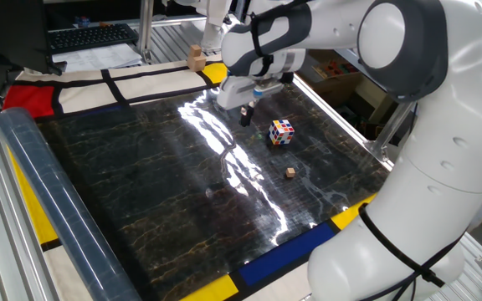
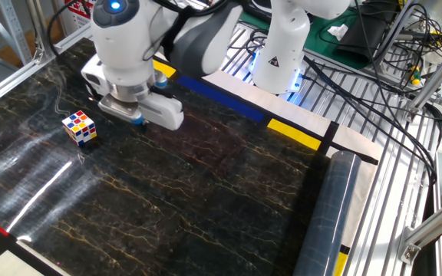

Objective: Hold a small block with the gripper and sweep it from left to right on the table

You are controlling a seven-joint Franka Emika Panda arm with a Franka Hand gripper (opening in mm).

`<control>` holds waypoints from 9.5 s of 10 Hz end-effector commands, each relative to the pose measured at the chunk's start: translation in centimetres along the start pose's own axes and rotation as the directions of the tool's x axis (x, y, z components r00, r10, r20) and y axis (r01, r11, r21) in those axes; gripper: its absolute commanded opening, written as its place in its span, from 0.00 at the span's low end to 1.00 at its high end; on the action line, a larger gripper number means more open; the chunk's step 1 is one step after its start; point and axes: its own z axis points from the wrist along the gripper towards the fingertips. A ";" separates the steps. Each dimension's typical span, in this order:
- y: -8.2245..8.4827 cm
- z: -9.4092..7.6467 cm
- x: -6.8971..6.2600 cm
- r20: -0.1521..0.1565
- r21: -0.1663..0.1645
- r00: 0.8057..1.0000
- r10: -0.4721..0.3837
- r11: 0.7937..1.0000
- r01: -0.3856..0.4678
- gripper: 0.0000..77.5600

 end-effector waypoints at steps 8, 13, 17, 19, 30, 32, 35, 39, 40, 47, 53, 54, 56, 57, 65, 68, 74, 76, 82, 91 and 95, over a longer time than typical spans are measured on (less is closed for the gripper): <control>-7.4 2.6 3.7 0.005 0.019 0.999 0.050 0.999 -0.051 0.00; -8.2 4.1 5.2 0.010 0.028 0.996 0.084 0.996 -0.084 0.00; -10.6 5.1 7.0 0.025 0.011 0.997 0.067 0.998 -0.067 0.00; -10.6 5.0 7.3 0.027 0.016 0.998 0.065 0.998 -0.065 0.00; -10.4 5.5 8.1 0.044 0.019 0.997 0.061 0.998 -0.062 0.00; -10.7 5.6 8.2 0.048 0.020 0.997 0.059 0.998 -0.060 0.00; -11.3 5.8 8.4 0.046 0.023 0.997 0.057 0.998 -0.058 0.00; -13.4 6.3 9.1 0.024 0.025 0.999 0.040 0.999 -0.041 0.00; -13.7 6.3 9.2 0.012 0.015 0.999 0.041 0.999 -0.042 0.00; -10.6 5.8 8.6 -0.017 -0.022 0.992 0.124 0.992 -0.124 0.00; -10.0 6.2 9.3 -0.009 -0.013 0.993 0.117 0.993 -0.118 0.00; -9.9 6.3 9.5 -0.009 -0.010 0.993 0.118 0.993 -0.118 0.00; -9.8 6.5 9.9 0.000 -0.008 0.992 0.124 0.992 -0.124 0.00; -9.7 6.6 10.1 0.002 -0.008 0.992 0.125 0.992 -0.125 0.00; -9.7 6.7 10.4 0.013 0.002 0.990 0.138 0.990 -0.138 0.00; -9.7 6.7 10.4 0.014 0.001 0.991 0.132 0.991 -0.132 0.00; -9.7 6.7 10.4 0.010 0.000 0.993 0.120 0.993 -0.120 0.00; -9.7 6.6 10.4 0.000 -0.002 0.992 0.123 0.992 -0.123 0.00; -9.7 8.1 10.4 0.003 0.001 0.984 0.179 0.984 -0.179 0.00; -9.8 9.0 10.4 0.019 -0.011 0.978 0.208 0.978 -0.208 0.00; -9.8 9.0 10.4 0.037 -0.026 0.979 0.201 0.979 -0.200 0.00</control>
